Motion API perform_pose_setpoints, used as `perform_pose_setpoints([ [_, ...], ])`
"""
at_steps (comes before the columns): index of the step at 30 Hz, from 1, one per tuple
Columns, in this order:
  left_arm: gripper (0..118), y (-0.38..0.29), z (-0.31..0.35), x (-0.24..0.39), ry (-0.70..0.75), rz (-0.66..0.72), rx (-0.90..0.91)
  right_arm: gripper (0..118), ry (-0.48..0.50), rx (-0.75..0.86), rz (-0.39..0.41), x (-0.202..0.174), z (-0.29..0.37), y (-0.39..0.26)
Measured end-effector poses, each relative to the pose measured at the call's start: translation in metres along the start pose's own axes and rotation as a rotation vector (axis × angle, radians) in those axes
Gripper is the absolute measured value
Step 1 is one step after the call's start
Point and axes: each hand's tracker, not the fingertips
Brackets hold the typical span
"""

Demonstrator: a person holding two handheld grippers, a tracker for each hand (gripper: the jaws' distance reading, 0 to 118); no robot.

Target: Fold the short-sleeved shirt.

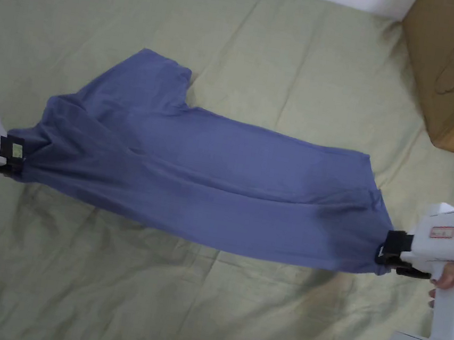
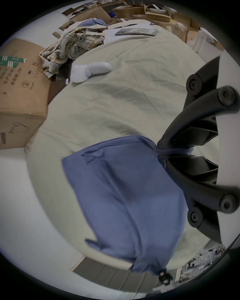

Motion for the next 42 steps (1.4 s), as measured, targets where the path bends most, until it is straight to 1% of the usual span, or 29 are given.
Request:
perform_pose_setpoints([
  [2,2,0.001,0.012,-0.003,0.015,-0.004,0.034,6,0.045,0.044,-0.003,0.001,0.025,-0.005],
  [3,2,0.0,0.018,-0.007,0.022,0.003,0.036,6,0.059,0.071,0.01,0.002,0.034,-0.009],
  [4,2,-0.004,0.026,-0.01,0.021,0.012,0.045,6,0.062,0.104,0.004,0.003,0.043,-0.016],
  [9,2,-0.051,0.063,-0.038,-0.012,0.033,0.068,6,0.084,0.105,-0.009,0.012,0.058,-0.076],
  [11,2,-0.08,0.067,-0.047,-0.002,0.027,0.06,6,0.096,0.095,-0.033,0.016,0.055,-0.107],
  [12,2,-0.095,0.065,-0.052,0.018,0.015,0.036,6,0.091,0.075,-0.039,0.018,0.051,-0.123],
  [14,2,-0.121,0.053,-0.06,0.041,-0.002,-0.035,6,0.058,0.029,-0.022,0.019,0.04,-0.146],
  [15,2,-0.133,0.045,-0.064,0.036,0.022,-0.065,7,0.028,0.0,-0.017,0.027,0.025,-0.155],
  [17,3,-0.15,0.035,-0.067,0.023,0.055,-0.082,7,0.0,-0.016,-0.008,0.027,0.016,-0.168],
  [18,10,-0.156,0.032,-0.065,0.043,0.049,-0.074,7,-0.006,-0.007,0.003,0.025,0.016,-0.172],
  [19,26,-0.158,0.031,-0.062,0.091,0.006,-0.084,7,-0.021,-0.002,0.018,0.019,0.019,-0.175],
  [20,46,-0.159,0.031,-0.06,0.124,-0.032,-0.09,12,-0.033,0.017,0.023,0.016,0.023,-0.175],
  [21,71,-0.158,0.034,-0.06,0.121,-0.06,-0.063,28,-0.055,0.043,0.027,0.016,0.029,-0.173],
  [22,100,-0.154,0.04,-0.062,0.109,-0.059,-0.023,64,-0.084,0.08,0.037,0.015,0.037,-0.169],
  [23,115,-0.15,0.048,-0.062,0.103,-0.044,0.02,92,-0.108,0.104,0.053,0.012,0.046,-0.166],
  [24,118,-0.141,0.06,-0.062,0.083,-0.027,0.075,104,-0.139,0.141,0.076,0.008,0.059,-0.16],
  [27,118,-0.114,0.094,-0.052,0.034,-0.017,0.256,105,-0.172,0.363,0.15,-0.01,0.104,-0.144],
  [29,118,-0.1,0.115,-0.037,0.04,-0.068,0.394,105,-0.185,0.514,0.193,-0.026,0.131,-0.136],
  [31,118,-0.093,0.133,-0.016,0.06,-0.127,0.525,106,-0.179,0.678,0.224,-0.044,0.153,-0.134],
  [33,118,-0.093,0.144,0.004,0.085,-0.202,0.67,106,-0.176,0.83,0.239,-0.063,0.168,-0.136],
  [34,118,-0.095,0.146,0.014,0.101,-0.24,0.729,106,-0.176,0.88,0.244,-0.072,0.171,-0.137],
  [36,118,-0.099,0.147,0.03,0.123,-0.27,0.809,105,-0.159,0.931,0.246,-0.086,0.172,-0.138],
  [38,114,-0.103,0.147,0.04,0.09,-0.273,0.829,101,-0.114,0.948,0.242,-0.097,0.169,-0.141],
  [39,108,-0.104,0.147,0.044,0.067,-0.267,0.826,96,-0.095,0.951,0.24,-0.101,0.166,-0.141],
  [40,87,-0.105,0.146,0.045,0.031,-0.262,0.826,80,-0.073,0.948,0.237,-0.106,0.165,-0.142],
  [41,65,-0.107,0.146,0.046,0.005,-0.254,0.826,60,-0.072,0.938,0.234,-0.11,0.163,-0.142],
  [42,41,-0.108,0.146,0.048,-0.003,-0.25,0.832,36,-0.056,0.934,0.23,-0.113,0.162,-0.142],
])
